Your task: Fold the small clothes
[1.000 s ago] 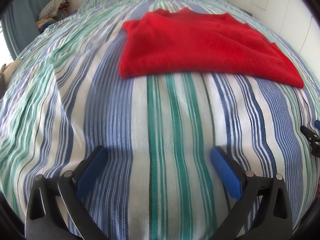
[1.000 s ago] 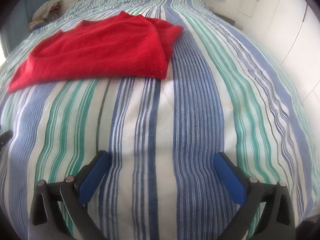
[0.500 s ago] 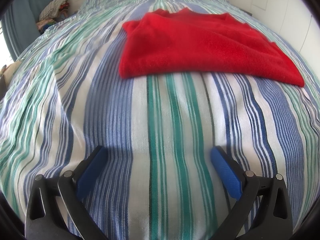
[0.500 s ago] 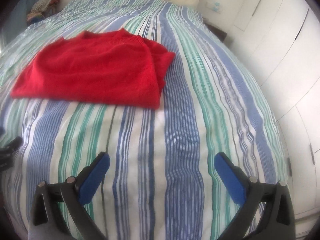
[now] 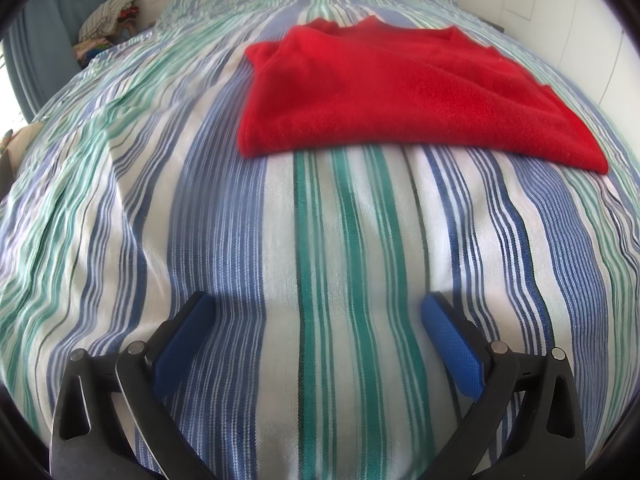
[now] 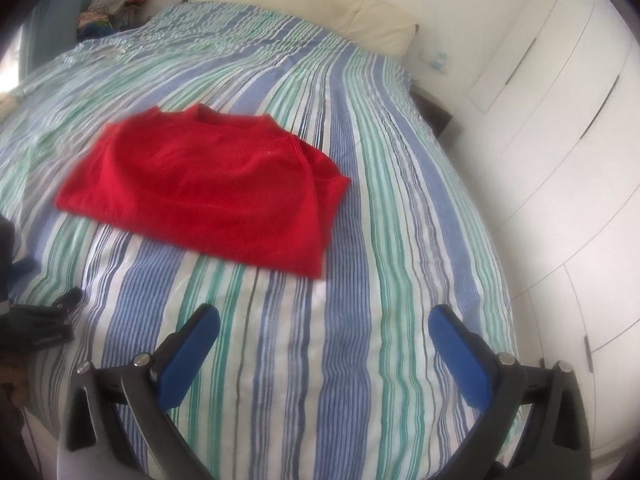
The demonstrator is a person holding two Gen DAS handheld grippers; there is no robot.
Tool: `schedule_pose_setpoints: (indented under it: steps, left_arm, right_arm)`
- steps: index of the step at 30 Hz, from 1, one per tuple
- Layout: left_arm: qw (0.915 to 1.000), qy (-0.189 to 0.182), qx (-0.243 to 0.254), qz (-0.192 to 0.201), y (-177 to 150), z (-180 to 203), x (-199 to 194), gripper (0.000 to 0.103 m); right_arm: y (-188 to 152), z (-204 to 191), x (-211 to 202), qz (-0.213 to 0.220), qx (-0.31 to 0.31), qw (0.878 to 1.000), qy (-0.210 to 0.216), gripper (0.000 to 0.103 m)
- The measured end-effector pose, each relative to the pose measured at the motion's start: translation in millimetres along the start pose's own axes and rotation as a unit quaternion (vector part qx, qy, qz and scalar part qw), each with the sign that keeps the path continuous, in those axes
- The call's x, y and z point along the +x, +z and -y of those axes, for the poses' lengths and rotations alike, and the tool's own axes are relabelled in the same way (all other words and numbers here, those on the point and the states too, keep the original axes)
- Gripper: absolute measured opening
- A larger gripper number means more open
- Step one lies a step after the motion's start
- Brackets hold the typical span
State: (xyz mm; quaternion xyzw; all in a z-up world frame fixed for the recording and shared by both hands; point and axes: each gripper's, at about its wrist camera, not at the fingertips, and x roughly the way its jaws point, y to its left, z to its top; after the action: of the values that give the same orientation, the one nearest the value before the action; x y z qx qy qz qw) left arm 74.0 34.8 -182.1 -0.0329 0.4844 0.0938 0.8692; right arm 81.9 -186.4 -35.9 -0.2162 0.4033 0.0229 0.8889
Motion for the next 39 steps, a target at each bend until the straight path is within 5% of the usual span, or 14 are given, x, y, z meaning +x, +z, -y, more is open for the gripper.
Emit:
schedule_pose_setpoints:
  steps: [35,37,39]
  left_arm:
    - [0.9999,-0.003,-0.005,-0.013,3.4,-1.0,-1.1,0.102]
    - [0.9986,-0.022,-0.010,-0.046,14.3,-6.3,-3.6,0.102]
    - [0.9955,-0.056,-0.032,-0.070,28.4,-19.7,-10.7,0.101]
  right_arm:
    - [4.1,3.8,-3.1,-0.002,0.000,1.000,-0.004,0.102]
    - [4.2,4.8,-0.4,0.004,0.006,1.000,0.011,0.102]
    - [6.0,9.0,9.6,0.021,0.019,0.996,0.080,0.102]
